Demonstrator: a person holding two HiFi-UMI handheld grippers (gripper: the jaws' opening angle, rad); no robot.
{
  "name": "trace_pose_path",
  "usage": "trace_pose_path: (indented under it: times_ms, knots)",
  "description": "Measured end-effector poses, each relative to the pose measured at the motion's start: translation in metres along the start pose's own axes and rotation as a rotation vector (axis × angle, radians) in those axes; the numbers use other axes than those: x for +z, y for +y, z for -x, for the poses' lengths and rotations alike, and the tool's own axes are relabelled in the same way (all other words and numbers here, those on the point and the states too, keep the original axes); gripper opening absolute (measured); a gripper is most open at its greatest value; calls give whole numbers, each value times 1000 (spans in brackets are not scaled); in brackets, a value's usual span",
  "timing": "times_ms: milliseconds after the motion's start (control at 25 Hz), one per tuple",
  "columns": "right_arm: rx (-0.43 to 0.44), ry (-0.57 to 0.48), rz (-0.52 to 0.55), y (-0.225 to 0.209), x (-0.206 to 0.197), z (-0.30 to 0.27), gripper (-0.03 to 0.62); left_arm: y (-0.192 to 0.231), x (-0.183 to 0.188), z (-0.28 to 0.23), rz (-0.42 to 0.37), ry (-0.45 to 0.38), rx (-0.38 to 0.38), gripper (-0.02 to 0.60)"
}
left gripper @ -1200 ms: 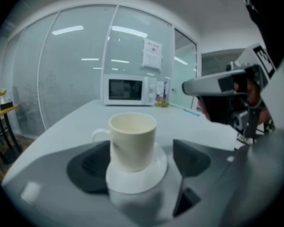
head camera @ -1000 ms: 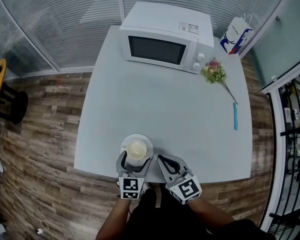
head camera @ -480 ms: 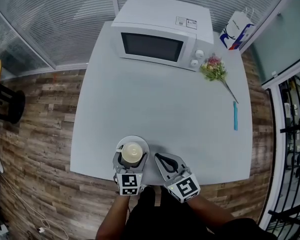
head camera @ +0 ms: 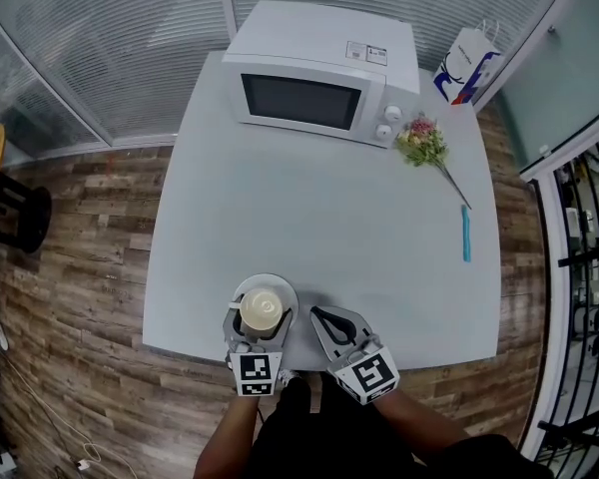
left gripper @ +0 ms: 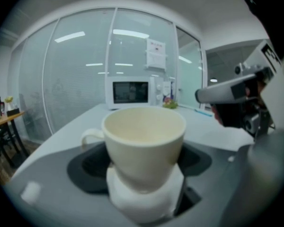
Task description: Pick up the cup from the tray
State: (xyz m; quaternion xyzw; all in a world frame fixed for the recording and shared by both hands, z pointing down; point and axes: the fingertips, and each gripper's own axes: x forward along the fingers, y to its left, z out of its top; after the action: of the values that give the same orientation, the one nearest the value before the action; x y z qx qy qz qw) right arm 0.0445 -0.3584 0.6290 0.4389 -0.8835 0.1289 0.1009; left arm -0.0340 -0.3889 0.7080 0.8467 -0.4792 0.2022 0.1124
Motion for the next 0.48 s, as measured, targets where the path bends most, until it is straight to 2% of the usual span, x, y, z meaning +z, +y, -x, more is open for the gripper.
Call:
trace_pose_path:
  times_ms: [160,360,480]
  knots:
    - [14,-33,42,10,14,2,-11,-1,19,11,-24,-25,-18,425]
    - [28,-67,56,26,34,5,-10,-5,41,35,-4,-63,-62,425]
    - [34,-95,62,36,47,6,-11,-5,59,55,-20,-106,-69,425]
